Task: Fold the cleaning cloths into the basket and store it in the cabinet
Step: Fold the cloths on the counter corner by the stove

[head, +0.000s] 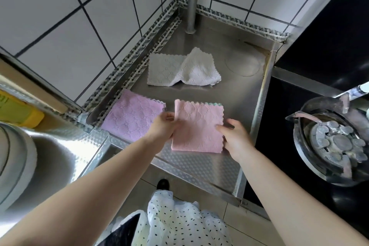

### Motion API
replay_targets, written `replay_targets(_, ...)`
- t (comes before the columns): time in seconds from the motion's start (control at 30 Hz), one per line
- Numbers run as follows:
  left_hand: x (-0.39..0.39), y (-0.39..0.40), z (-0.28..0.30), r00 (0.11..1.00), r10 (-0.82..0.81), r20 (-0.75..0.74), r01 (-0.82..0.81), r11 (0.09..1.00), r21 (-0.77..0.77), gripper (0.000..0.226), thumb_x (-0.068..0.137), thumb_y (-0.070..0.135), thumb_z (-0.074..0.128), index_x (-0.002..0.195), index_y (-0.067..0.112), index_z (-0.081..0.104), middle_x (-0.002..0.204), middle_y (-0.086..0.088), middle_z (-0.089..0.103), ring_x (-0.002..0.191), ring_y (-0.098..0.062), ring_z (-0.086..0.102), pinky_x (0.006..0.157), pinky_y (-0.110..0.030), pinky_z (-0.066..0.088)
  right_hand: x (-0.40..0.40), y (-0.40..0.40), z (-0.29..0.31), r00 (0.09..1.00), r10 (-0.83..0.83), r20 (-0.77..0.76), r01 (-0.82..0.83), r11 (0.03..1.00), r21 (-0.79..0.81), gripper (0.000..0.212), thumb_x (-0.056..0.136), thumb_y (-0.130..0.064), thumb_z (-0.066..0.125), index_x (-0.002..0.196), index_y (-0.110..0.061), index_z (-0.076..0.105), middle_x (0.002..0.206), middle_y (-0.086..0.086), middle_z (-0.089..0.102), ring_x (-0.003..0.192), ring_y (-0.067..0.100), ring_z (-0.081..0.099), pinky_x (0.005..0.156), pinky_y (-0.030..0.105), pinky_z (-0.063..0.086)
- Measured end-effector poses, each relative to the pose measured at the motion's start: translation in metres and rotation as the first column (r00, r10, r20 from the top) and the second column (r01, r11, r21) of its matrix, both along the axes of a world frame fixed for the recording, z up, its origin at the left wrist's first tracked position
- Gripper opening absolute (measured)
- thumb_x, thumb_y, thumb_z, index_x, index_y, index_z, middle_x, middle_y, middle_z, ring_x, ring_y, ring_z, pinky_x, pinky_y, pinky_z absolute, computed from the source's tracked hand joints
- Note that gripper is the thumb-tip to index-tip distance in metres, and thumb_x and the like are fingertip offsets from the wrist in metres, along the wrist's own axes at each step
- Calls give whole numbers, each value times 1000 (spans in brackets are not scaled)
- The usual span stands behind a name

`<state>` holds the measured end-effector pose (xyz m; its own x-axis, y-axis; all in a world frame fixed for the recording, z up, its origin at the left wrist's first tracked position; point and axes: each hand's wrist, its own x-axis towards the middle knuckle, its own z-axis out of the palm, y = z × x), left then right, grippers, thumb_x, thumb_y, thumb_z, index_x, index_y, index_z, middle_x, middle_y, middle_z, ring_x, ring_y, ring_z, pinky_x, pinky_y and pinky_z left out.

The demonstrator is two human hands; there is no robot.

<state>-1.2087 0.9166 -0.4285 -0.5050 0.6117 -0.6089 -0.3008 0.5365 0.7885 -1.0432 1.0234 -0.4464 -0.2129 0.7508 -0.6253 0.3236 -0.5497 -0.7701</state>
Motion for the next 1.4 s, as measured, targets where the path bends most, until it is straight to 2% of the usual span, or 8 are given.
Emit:
replay_targets(0.23,-36,-63,10,988,152,-7,-152,988,29,22,88,22,64,107,11,62,104,-8,69,87,-22,66,83,-40,55,-67,-12,23,966,256,-27,-251,961,112,33,84,-7,66,113,-14,51,107,5,61,97,20,58,92,34,45)
replay_targets(0.5,-70,-118,9,926,357,121,-360,933,3,15,83,25,71,86,14,62,73,0,64,69,-15,60,81,-33,53,-159,-25,30,822,556,124,-566,772,290,19,87,0,59,103,-8,53,94,6,56,85,15,50,55,2,36)
replay_targets(0.77,-85,-125,3,896,391,210,-384,920,-72,28,82,22,73,79,14,46,89,-5,73,85,-13,72,72,-26,58,-215,-20,26,646,660,382,-761,527,378,11,86,-14,63,89,-22,57,89,-2,63,84,16,57,72,25,41)
replay_targets(1.17,-102,-128,-7,910,365,196,-343,929,-140,27,83,24,72,79,15,46,87,-5,73,81,-11,72,78,-31,57,-227,-25,-2,667,668,329,-744,579,333,26,85,-12,65,73,-30,51,74,-13,57,82,20,58,77,33,47)
replay_targets(1.23,-102,-128,-1,940,321,113,-299,938,-175,28,83,31,70,82,14,48,85,-5,73,75,-10,71,72,-28,58,-226,-28,2,659,665,351,-751,554,359,13,86,-13,64,85,-24,57,83,-10,59,89,21,59,81,34,47)
replay_targets(1.3,-101,-132,5,979,157,-130,-186,949,-255,34,87,43,62,78,14,48,74,-3,67,64,-14,64,62,-27,54,-222,-31,9,621,622,477,-777,410,477,17,87,-13,61,104,-16,61,102,-3,59,101,21,56,88,34,46)
replay_targets(1.37,-99,-136,9,868,-54,-493,-124,939,-320,40,90,50,50,76,13,49,69,1,61,64,-18,57,59,-30,48,-214,-38,14,614,572,544,-746,194,637,26,86,-9,61,112,-10,63,118,6,58,113,24,51,97,38,43)
replay_targets(1.4,-97,-137,11,723,-124,-679,-107,952,-287,36,92,47,46,76,15,51,71,3,59,67,-19,55,60,-30,46,-209,-44,13,609,581,540,-713,105,693,30,84,-7,61,114,-7,63,124,10,57,117,27,50,101,43,42)
